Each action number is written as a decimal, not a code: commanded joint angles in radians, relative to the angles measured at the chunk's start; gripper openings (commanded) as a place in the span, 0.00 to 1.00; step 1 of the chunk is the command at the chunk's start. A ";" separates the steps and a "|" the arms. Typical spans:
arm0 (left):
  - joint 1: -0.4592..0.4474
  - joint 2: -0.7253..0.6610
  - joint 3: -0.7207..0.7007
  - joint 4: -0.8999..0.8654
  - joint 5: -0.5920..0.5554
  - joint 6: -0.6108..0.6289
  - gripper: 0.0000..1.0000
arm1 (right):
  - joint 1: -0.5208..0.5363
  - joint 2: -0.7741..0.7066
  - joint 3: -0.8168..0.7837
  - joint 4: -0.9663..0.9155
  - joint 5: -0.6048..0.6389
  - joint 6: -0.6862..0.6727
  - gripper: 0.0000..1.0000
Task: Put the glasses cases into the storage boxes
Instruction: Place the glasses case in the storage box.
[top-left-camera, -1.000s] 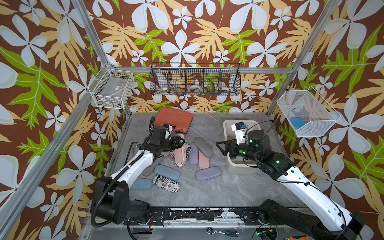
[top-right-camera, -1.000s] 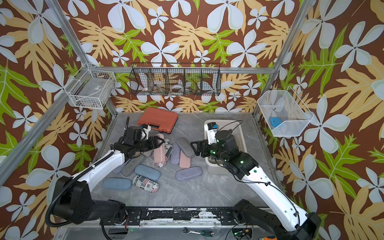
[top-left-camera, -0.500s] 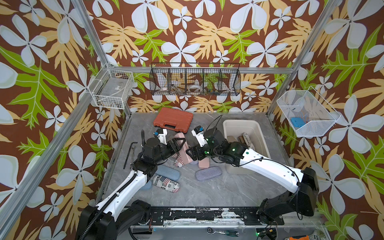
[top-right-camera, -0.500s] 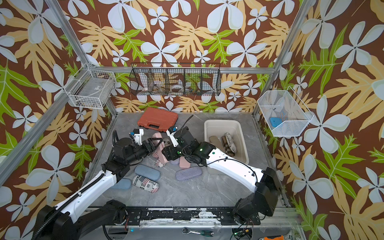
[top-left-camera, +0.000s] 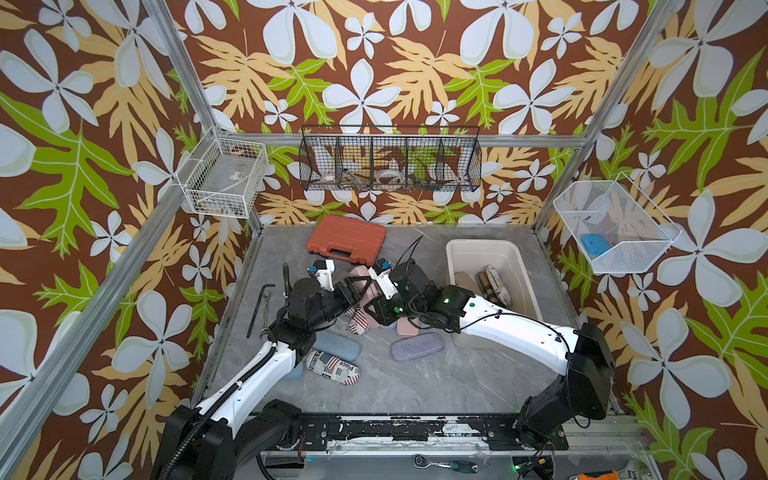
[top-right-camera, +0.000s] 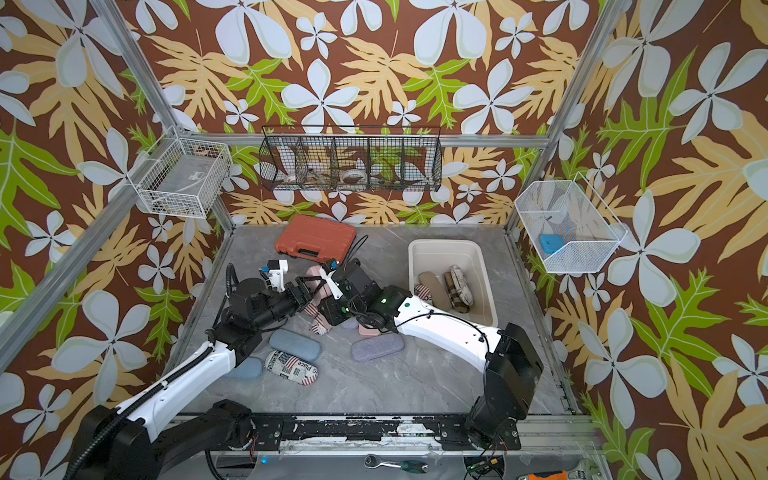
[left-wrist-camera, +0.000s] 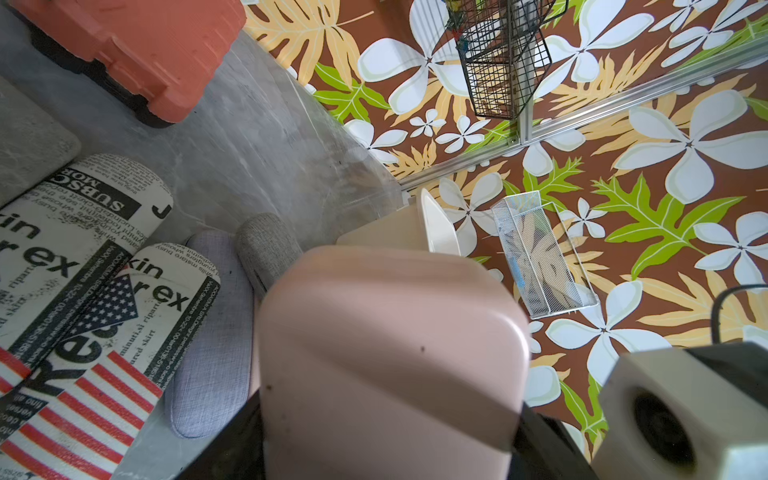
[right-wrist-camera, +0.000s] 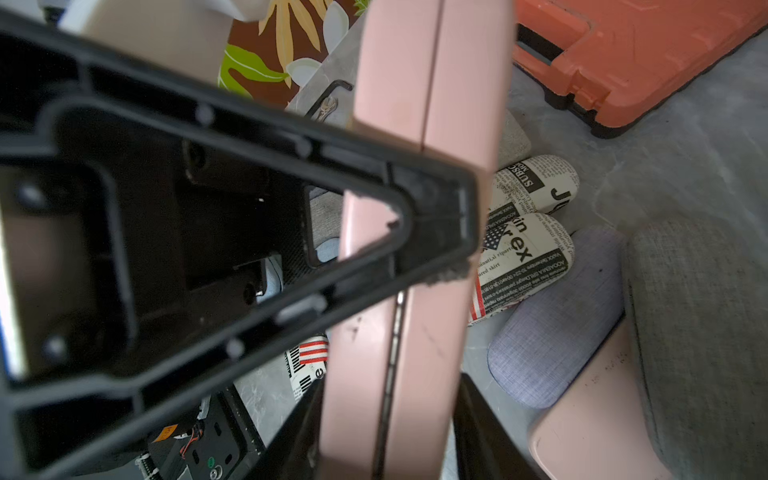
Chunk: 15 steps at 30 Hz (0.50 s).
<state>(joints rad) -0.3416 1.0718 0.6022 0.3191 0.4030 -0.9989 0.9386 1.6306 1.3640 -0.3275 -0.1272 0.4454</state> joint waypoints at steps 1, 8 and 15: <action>0.001 0.003 0.011 0.089 0.021 -0.019 0.60 | 0.005 -0.004 -0.009 0.038 0.046 0.027 0.39; 0.001 -0.003 0.016 0.104 0.042 0.009 0.77 | 0.005 -0.006 0.000 0.044 0.064 0.044 0.22; 0.008 -0.077 0.091 -0.092 -0.085 0.142 1.00 | 0.005 -0.023 -0.013 0.092 0.026 0.066 0.18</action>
<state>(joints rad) -0.3405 1.0176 0.6632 0.2726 0.3832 -0.9298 0.9428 1.6119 1.3556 -0.2768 -0.0830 0.4908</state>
